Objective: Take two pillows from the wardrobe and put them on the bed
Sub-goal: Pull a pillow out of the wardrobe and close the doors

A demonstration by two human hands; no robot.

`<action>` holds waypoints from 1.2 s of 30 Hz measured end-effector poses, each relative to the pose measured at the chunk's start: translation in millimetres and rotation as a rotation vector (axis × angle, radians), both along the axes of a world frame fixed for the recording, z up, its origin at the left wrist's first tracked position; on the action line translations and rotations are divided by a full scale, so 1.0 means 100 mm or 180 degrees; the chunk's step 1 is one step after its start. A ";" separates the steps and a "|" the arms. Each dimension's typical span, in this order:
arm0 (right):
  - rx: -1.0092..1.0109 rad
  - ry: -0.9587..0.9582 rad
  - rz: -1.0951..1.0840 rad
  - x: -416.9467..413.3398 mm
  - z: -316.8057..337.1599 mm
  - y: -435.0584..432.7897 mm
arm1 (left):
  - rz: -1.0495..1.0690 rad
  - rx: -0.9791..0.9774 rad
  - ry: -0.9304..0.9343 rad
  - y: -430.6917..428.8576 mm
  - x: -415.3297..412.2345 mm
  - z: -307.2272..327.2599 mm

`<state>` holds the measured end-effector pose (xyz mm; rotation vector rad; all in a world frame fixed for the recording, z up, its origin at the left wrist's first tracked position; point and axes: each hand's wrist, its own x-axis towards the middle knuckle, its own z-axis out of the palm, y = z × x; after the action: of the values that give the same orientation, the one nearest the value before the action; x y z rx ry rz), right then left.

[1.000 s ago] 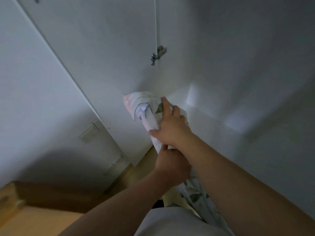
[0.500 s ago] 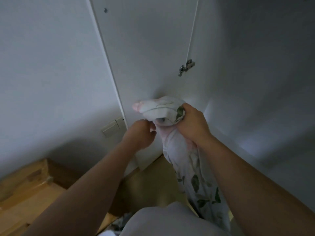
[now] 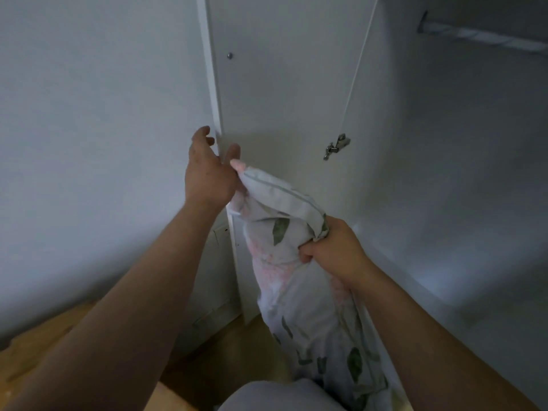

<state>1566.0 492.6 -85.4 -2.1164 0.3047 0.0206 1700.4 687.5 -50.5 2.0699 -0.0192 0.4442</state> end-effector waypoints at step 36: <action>0.1037 -0.0235 -0.1810 -1.78 0.04 -1.10 | -0.2080 0.2533 -0.1261 -2.51 -1.03 0.42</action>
<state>1388.4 382.2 -81.3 -1.6443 0.7920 -0.3194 1597.1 436.5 -8.9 2.5109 -1.2426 0.4622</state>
